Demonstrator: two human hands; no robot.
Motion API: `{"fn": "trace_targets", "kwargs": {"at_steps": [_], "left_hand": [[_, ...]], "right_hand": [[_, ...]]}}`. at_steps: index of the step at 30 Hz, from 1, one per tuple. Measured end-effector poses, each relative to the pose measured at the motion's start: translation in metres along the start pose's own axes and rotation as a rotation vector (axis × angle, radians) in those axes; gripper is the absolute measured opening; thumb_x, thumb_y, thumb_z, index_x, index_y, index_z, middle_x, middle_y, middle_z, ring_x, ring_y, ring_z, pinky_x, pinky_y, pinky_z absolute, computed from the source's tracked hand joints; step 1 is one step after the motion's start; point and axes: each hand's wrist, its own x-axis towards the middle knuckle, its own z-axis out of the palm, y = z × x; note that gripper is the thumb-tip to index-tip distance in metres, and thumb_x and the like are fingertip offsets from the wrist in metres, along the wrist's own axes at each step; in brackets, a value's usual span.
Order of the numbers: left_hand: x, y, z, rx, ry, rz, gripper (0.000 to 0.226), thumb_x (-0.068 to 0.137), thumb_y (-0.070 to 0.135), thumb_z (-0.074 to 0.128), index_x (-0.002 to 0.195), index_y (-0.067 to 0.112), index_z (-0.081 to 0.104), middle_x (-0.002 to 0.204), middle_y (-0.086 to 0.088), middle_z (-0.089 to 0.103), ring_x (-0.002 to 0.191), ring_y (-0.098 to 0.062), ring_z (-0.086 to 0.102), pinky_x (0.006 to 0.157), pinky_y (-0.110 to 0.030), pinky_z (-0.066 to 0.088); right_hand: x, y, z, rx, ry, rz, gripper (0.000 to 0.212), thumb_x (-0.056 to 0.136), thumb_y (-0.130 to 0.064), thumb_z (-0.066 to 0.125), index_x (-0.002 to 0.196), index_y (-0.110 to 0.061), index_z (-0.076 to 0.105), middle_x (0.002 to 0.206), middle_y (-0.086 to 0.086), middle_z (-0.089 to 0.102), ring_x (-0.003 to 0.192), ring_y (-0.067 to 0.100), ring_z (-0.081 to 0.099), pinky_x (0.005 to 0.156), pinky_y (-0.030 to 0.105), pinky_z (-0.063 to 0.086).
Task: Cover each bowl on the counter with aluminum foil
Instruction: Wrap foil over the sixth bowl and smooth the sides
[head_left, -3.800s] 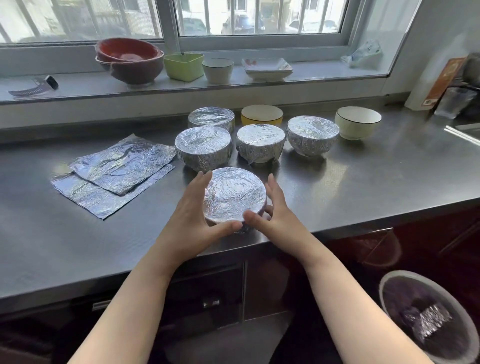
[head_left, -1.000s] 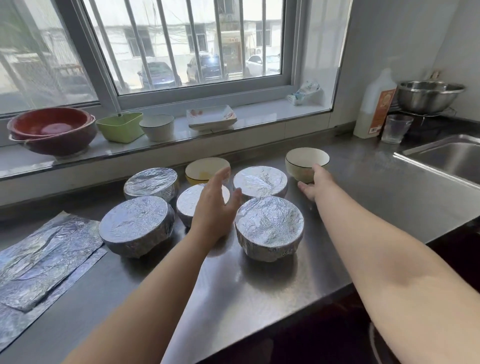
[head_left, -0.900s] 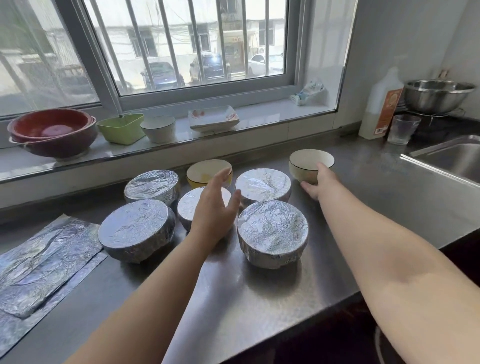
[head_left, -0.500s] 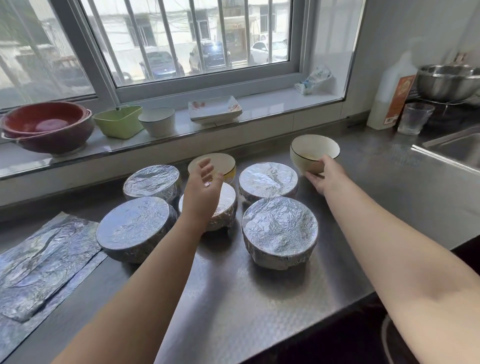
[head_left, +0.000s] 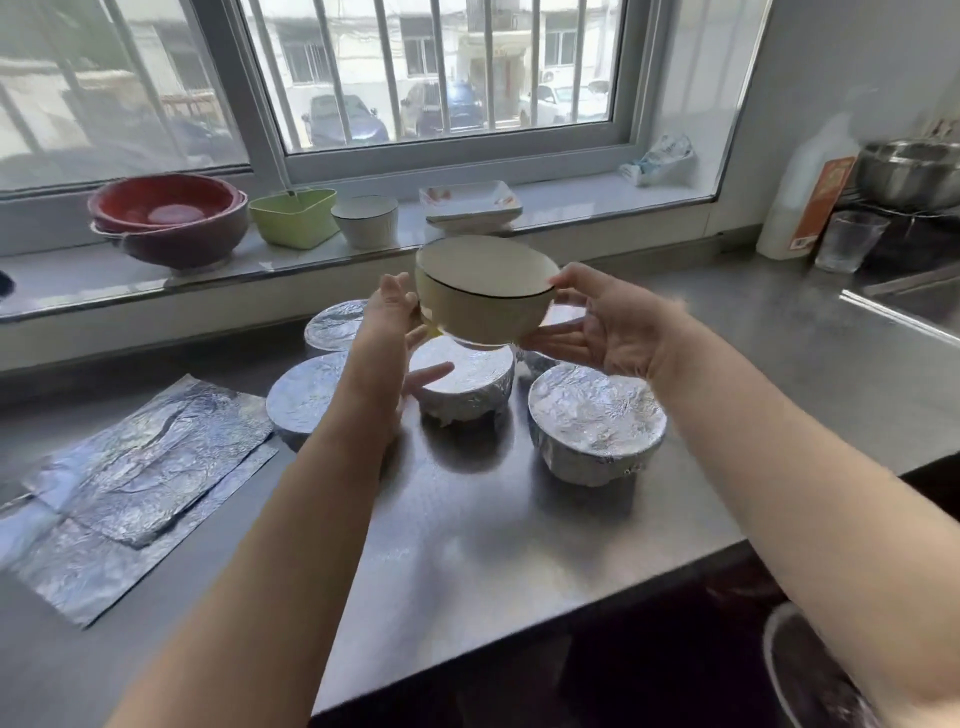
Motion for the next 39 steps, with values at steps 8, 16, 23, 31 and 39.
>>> {"fn": "trace_targets", "kwargs": {"at_steps": [8, 16, 23, 31, 39], "left_hand": [[-0.063, -0.019, -0.074, 0.080, 0.220, -0.005, 0.035, 0.097, 0.038, 0.039, 0.112, 0.012, 0.057, 0.100, -0.001, 0.063, 0.096, -0.023, 0.064, 0.074, -0.041, 0.060], [-0.112, -0.052, -0.125, 0.047, 0.302, -0.119, 0.026, 0.093, 0.024, 0.039, 0.107, 0.015, 0.059, 0.103, -0.008, 0.062, 0.087, -0.019, 0.064, 0.057, -0.037, 0.057], [-0.123, -0.069, -0.146, 0.159, 0.318, -0.195, 0.031, 0.092, 0.029, 0.038, 0.114, 0.015, 0.053, 0.113, -0.010, 0.060, 0.101, -0.028, 0.062, 0.078, -0.047, 0.058], [-0.114, -0.069, -0.168, 0.238, 0.339, -0.197, 0.022, 0.098, 0.019, 0.042, 0.105, 0.014, 0.062, 0.107, -0.008, 0.065, 0.083, -0.018, 0.062, 0.063, -0.039, 0.059], [-0.071, -0.068, -0.244, 1.188, 0.458, 0.010, 0.052, 0.082, 0.001, 0.052, 0.131, 0.018, 0.058, 0.128, -0.015, 0.059, 0.127, -0.034, 0.042, 0.101, -0.045, 0.038]], "right_hand": [[-0.031, 0.075, 0.074, -0.143, -0.114, 0.075, 0.037, 0.096, -0.035, 0.054, 0.121, -0.009, 0.056, 0.097, 0.022, 0.069, 0.076, 0.027, 0.073, 0.062, 0.028, 0.060], [-0.047, 0.139, 0.099, -0.062, -0.276, 0.149, 0.048, 0.082, -0.028, 0.065, 0.126, -0.011, 0.055, 0.110, 0.024, 0.067, 0.103, 0.046, 0.066, 0.081, 0.038, 0.060], [-0.039, 0.169, 0.108, 0.012, -0.273, 0.226, 0.030, 0.097, -0.004, 0.049, 0.127, 0.002, 0.054, 0.128, 0.021, 0.057, 0.112, 0.045, 0.056, 0.089, 0.048, 0.054], [-0.038, 0.171, 0.118, -0.111, -0.232, 0.205, 0.025, 0.097, -0.008, 0.053, 0.121, -0.004, 0.058, 0.113, 0.019, 0.065, 0.097, 0.045, 0.064, 0.081, 0.045, 0.059], [-0.034, 0.172, 0.122, -0.256, -0.069, 0.083, 0.021, 0.095, -0.030, 0.061, 0.108, -0.016, 0.069, 0.106, 0.003, 0.071, 0.100, 0.028, 0.065, 0.092, 0.039, 0.056]]}}
